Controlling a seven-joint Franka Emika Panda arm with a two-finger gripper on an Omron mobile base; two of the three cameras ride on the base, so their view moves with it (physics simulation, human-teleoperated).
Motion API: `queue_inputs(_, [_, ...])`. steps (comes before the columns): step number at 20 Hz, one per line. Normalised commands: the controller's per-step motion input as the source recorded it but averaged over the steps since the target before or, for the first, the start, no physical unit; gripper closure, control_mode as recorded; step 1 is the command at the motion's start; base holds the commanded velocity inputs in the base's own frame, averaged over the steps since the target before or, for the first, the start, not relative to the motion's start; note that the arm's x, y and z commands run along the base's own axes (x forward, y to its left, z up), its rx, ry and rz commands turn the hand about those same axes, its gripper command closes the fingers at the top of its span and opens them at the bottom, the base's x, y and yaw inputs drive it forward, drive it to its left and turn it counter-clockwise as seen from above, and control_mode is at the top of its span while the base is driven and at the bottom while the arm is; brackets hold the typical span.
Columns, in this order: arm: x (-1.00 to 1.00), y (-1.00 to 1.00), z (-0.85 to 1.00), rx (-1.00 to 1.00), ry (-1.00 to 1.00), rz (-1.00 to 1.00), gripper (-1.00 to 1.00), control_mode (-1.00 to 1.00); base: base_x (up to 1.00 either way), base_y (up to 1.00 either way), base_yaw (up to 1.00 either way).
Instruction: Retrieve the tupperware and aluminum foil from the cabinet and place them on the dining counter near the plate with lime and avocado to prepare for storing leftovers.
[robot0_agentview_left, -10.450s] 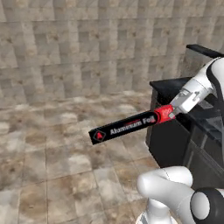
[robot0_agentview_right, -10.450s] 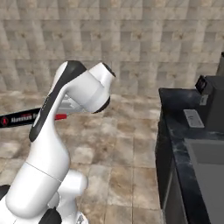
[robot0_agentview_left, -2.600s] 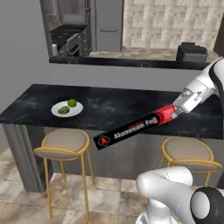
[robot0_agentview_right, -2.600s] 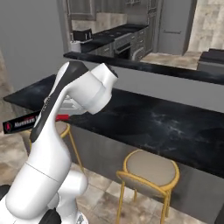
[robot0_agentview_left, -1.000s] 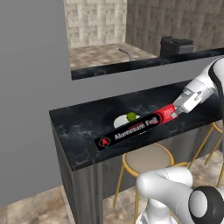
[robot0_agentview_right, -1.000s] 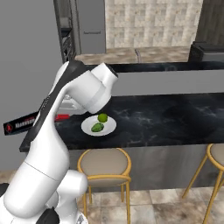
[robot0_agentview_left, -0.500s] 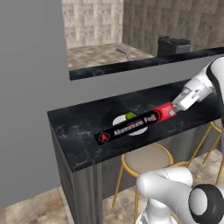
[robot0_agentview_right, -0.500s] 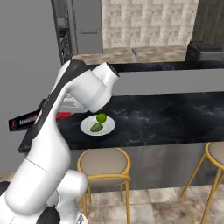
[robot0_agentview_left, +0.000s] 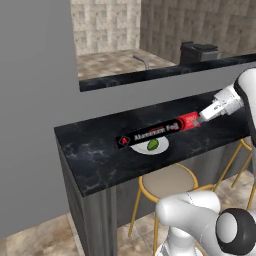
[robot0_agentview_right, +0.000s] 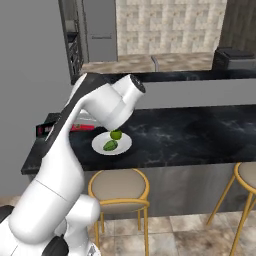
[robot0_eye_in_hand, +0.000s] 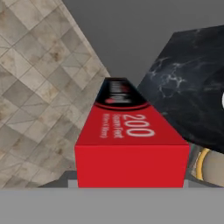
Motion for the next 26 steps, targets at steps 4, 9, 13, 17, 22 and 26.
queue_inputs(4, [0.36, -0.49, -0.23, 0.00, -0.11, -0.23, 1.00, -1.00, 0.00, 0.00, 0.00])
queue_inputs(9, [0.45, -0.57, -0.39, 0.00, -0.10, -0.22, 1.00, -1.00, 0.00, 0.00, 0.00])
queue_inputs(13, [0.70, -0.68, -0.49, 0.00, -0.02, -0.22, 1.00, -1.00, 0.00, 0.00, 0.00])
queue_inputs(17, [0.85, -0.74, -0.55, 0.00, 0.00, -0.23, 1.00, -1.00, 0.00, 0.00, 0.00])
queue_inputs(22, [0.91, -0.66, -0.54, 0.00, 0.00, -0.23, 1.00, -1.00, 0.00, 0.00, 0.00])
queue_inputs(26, [0.73, -0.34, -0.38, 0.00, 0.01, -0.17, 1.00, -1.00, 0.00, 0.00, 0.00])
